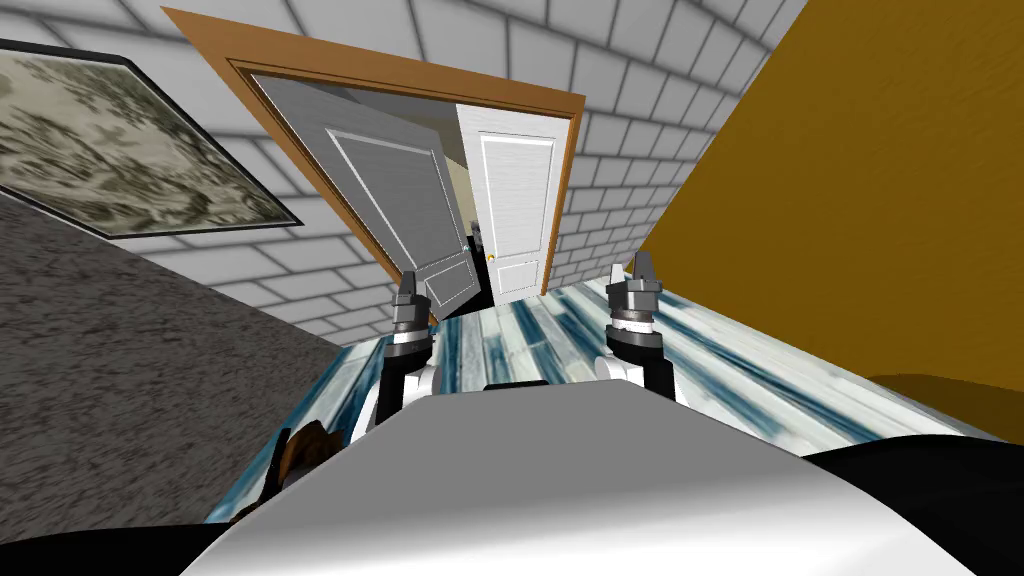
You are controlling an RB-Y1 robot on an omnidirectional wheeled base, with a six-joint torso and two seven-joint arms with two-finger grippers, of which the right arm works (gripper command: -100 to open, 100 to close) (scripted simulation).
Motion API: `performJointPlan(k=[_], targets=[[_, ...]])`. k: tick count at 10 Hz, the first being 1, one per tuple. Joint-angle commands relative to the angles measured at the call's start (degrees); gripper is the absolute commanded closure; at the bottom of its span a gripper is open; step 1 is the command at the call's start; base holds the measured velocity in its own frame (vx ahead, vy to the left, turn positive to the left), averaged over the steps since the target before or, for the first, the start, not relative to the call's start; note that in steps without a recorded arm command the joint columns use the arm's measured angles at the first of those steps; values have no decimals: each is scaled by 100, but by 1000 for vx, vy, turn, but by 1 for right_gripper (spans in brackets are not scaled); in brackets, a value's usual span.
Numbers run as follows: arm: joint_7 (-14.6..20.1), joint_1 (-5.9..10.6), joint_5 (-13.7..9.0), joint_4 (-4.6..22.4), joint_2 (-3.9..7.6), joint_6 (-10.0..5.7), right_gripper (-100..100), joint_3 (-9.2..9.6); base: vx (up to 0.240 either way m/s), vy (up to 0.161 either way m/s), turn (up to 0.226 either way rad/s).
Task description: Push the door open
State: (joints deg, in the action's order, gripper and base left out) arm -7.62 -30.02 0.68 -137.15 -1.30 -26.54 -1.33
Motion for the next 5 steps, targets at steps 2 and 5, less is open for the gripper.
performJointPlan(k=[2,5], targets=[[196,99,-159,286,105,-94,-100,-57,62,-9,190],[488,245,-396,710,229,-233,-100,-142,133,-11,223]])
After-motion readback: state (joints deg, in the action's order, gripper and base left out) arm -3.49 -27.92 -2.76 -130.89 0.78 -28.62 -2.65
